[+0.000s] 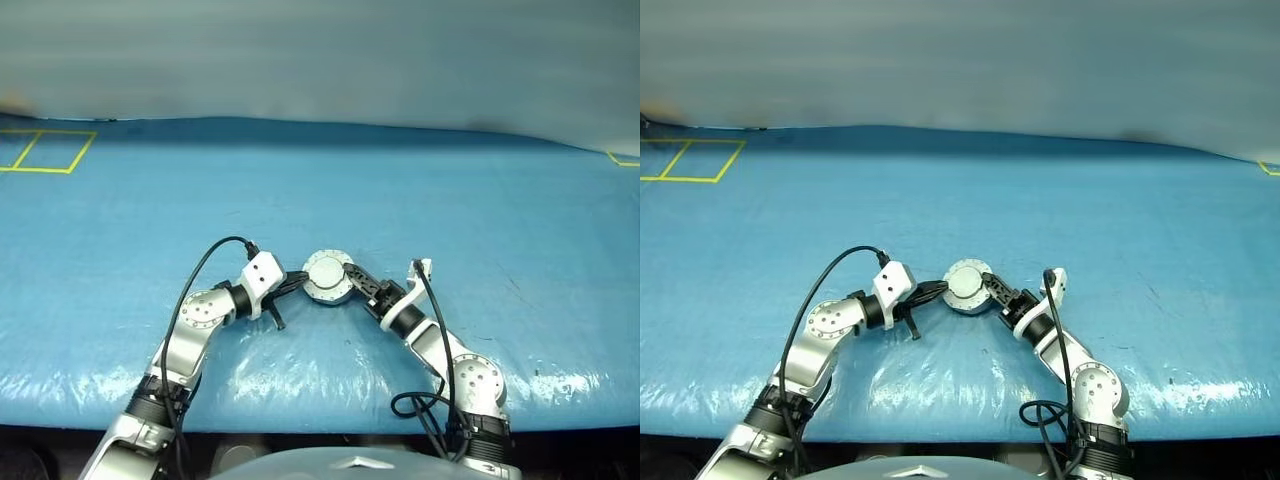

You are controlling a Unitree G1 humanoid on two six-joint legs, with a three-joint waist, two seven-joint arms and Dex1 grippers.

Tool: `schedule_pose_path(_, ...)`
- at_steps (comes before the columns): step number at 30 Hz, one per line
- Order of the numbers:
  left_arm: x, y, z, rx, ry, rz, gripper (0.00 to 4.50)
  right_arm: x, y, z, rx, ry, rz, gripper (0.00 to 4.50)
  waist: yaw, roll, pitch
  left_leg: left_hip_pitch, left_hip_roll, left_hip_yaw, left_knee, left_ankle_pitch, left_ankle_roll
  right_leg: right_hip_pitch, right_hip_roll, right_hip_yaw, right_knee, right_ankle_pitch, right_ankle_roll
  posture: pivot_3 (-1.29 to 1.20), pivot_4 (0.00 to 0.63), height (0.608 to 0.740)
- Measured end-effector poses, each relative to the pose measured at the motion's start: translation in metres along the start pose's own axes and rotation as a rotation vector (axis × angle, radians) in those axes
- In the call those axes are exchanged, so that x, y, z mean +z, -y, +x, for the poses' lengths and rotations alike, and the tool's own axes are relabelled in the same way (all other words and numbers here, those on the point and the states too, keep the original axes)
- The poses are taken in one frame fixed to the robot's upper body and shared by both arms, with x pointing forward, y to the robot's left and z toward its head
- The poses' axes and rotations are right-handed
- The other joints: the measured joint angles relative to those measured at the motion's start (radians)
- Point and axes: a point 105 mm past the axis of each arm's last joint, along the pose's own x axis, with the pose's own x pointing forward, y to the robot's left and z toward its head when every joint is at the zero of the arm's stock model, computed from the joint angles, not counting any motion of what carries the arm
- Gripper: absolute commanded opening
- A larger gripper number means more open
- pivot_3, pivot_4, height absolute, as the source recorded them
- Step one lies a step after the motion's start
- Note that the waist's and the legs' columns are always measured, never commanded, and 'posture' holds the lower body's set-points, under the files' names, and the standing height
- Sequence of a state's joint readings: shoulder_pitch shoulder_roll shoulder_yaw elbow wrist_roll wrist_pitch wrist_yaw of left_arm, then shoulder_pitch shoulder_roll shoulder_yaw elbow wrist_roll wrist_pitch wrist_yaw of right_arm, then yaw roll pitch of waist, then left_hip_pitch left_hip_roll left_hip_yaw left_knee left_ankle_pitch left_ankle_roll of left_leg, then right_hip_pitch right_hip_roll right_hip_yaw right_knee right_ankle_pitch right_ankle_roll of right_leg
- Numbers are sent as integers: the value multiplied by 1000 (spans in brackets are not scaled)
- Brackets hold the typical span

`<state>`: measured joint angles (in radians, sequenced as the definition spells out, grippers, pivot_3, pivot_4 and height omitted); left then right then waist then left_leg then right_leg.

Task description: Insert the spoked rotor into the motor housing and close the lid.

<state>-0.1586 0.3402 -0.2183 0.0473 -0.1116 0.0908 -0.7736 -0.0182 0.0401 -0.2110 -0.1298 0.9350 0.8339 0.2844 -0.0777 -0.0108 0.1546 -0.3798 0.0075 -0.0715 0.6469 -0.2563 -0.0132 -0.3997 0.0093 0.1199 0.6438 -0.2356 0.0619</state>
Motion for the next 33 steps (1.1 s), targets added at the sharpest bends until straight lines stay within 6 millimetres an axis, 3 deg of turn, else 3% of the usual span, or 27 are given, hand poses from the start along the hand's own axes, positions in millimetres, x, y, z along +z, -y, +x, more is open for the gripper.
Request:
schedule_pose_path(5,1,-1,-17,-1,33,-133,0,-2,-6,8,17,-11,-6,1213,-13,0,0,-7,1,1,-2,0,0,-10,2,0,2,2,3,0,150,740)
schedule_pose_path(9,35,4,-23,-49,170,-170,0,-3,-6,15,21,-11,26,1213,-15,0,0,-11,2,1,-1,0,0,-14,1,0,2,3,4,0,150,740)
schedule_pose_path(12,45,-3,-33,-19,238,-259,0,-3,-4,16,24,-6,68,1213,-17,0,0,-11,2,1,-1,0,0,-13,2,0,2,3,4,0,150,740)
schedule_pose_path(15,40,-17,-44,103,286,-399,0,-1,-3,15,40,7,131,1213,-16,0,1,-12,1,0,0,0,0,-13,1,-1,2,3,4,0,150,740)
schedule_pose_path(19,27,-19,-50,178,295,-534,0,1,-5,18,55,12,168,1213,-15,0,2,-15,1,0,0,0,0,-15,1,-1,1,4,5,0,150,740)
schedule_pose_path(24,37,-23,-65,244,402,-633,0,4,-16,24,99,11,180,1213,-15,2,4,-18,1,0,0,0,0,-18,1,-1,1,4,6,0,150,740)
schedule_pose_path(27,33,-20,-74,269,410,-674,617,12,-34,30,171,22,173,1213,-12,4,6,-18,0,-1,0,0,0,-18,1,-1,1,4,5,0,150,740)
schedule_pose_path(33,22,-2,-76,235,426,-813,2668,12,-64,36,292,0,154,1213,-5,4,6,-19,-1,-1,0,-1,1,-18,0,-1,0,4,5,0,150,740)
